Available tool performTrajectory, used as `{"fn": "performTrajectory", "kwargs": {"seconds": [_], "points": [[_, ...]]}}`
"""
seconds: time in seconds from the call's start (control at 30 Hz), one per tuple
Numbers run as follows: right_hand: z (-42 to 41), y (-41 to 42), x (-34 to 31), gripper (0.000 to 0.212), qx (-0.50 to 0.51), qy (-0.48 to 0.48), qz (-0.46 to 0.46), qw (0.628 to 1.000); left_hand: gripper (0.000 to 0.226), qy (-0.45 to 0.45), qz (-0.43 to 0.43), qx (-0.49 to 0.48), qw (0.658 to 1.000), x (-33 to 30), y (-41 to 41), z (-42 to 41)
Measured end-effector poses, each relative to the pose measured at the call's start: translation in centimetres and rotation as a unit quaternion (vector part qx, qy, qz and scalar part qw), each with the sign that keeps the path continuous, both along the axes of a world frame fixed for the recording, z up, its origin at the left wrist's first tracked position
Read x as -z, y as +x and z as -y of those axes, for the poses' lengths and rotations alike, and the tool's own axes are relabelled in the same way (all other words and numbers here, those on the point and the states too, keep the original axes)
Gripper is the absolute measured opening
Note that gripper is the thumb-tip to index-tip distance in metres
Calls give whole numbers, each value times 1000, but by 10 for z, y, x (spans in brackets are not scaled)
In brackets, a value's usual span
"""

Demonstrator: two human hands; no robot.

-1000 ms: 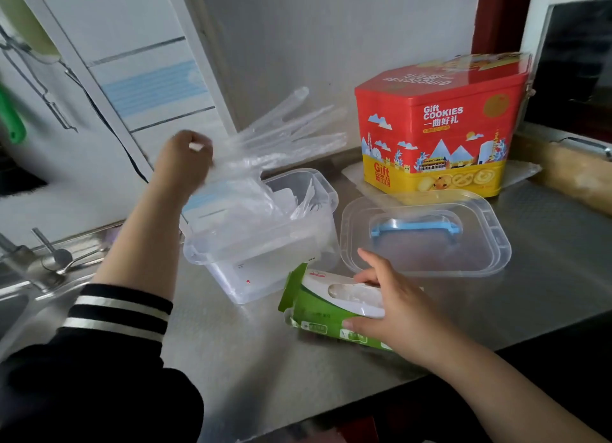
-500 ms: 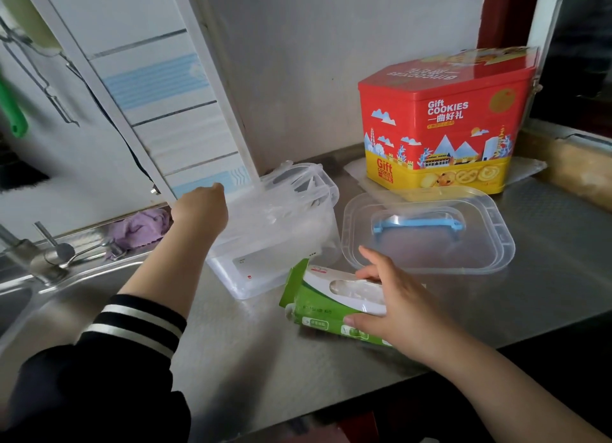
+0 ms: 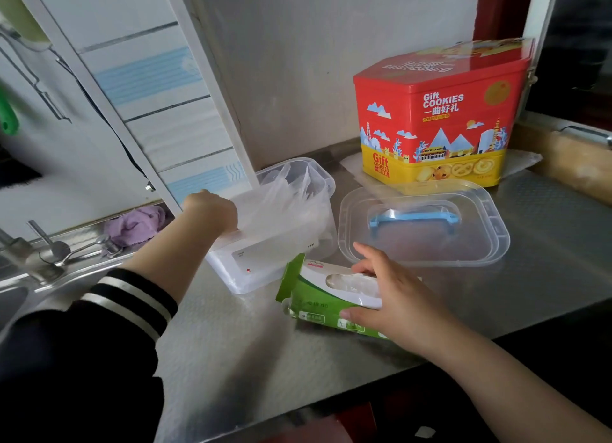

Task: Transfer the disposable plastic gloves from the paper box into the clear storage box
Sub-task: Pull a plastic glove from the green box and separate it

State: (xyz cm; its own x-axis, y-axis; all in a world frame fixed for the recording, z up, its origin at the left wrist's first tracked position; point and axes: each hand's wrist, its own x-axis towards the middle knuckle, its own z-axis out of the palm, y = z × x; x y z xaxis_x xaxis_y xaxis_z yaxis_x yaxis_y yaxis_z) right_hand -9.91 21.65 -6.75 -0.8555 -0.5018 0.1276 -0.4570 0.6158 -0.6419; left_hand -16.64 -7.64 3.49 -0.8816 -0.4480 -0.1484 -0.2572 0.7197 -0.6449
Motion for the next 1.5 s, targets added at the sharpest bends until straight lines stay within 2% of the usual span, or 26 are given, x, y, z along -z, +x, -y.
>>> {"fn": "performTrajectory", "kwargs": {"seconds": [0.13, 0.2, 0.27, 0.33, 0.37, 0.4, 0.47, 0.5, 0.53, 0.6, 0.63, 0.7, 0.77, 0.93, 1.03, 1.17, 1.23, 1.3, 1.33, 1.4, 1.43, 1.47, 1.5], "points": [[0, 0, -1, 97, -1, 1, 0, 1000, 38, 13, 47, -3, 999, 0, -5, -4], [0, -1, 0, 97, -2, -2, -3, 1000, 54, 32, 33, 7, 999, -12, -2, -5], [-1, 0, 0, 96, -4, -4, -10, 1000, 65, 33, -24, 31, 999, -32, 7, -7], [-1, 0, 2, 91, 4, -13, -3, 1000, 56, 39, -123, 79, 988, -47, 21, -19], [0, 0, 3, 85, 11, -21, 3, 1000, 47, 57, -193, 121, 972, -50, 29, -31], [0, -1, 5, 74, 16, -29, 1, 999, 37, 88, -274, 183, 940, -47, 38, -45], [2, -3, 8, 49, 21, -40, -26, 999, 23, 200, -409, 315, 833, -31, 58, -76], [3, -4, 8, 39, 27, -50, -31, 998, 23, 275, -427, 354, 786, -20, 67, -89], [4, -5, 8, 33, 36, -66, -24, 997, 26, 362, -404, 366, 756, -8, 75, -100], [6, -7, 8, 24, 52, -100, 5, 994, 39, 521, -281, 336, 732, 23, 82, -109], [6, -9, 8, 19, 58, -116, 24, 991, 50, 569, -217, 311, 730, 39, 83, -108], [7, -12, 7, 7, 63, -145, 61, 986, 72, 583, -133, 285, 749, 68, 80, -103], [8, -13, 4, 6, 72, -142, 71, 985, 85, 559, -133, 297, 762, 88, 76, -98], [17, -14, 5, 9, 82, -81, -9, 993, 83, 614, -158, 284, 720, 99, 72, -95], [21, -14, 3, 9, 108, -93, -20, 990, 81, 629, -172, 268, 709, 103, 72, -96], [19, -13, -5, 13, 102, -229, 69, 966, 77, 650, -172, 248, 698, 102, 71, -97], [16, -13, -6, 16, 112, -330, 96, 932, 75, 654, -173, 244, 695, 101, 72, -97], [12, -11, -10, 10, 114, -400, 130, 900, 75, 649, -176, 251, 696, 101, 72, -97], [9, -11, -12, 6, 94, -394, 146, 903, 75, 647, -179, 255, 696, 101, 73, -97], [7, -14, -7, 47, 64, -270, 153, 949, 74, 646, -185, 262, 693, 103, 73, -97], [8, -14, -4, 57, 68, -190, 126, 971, 74, 645, -185, 264, 693, 103, 73, -97], [11, -14, 0, 50, 78, -144, 91, 982, 74, 644, -186, 264, 694, 103, 73, -96], [14, -13, 0, 31, 89, -141, 62, 984, 74, 643, -186, 264, 695, 103, 73, -97]]}}
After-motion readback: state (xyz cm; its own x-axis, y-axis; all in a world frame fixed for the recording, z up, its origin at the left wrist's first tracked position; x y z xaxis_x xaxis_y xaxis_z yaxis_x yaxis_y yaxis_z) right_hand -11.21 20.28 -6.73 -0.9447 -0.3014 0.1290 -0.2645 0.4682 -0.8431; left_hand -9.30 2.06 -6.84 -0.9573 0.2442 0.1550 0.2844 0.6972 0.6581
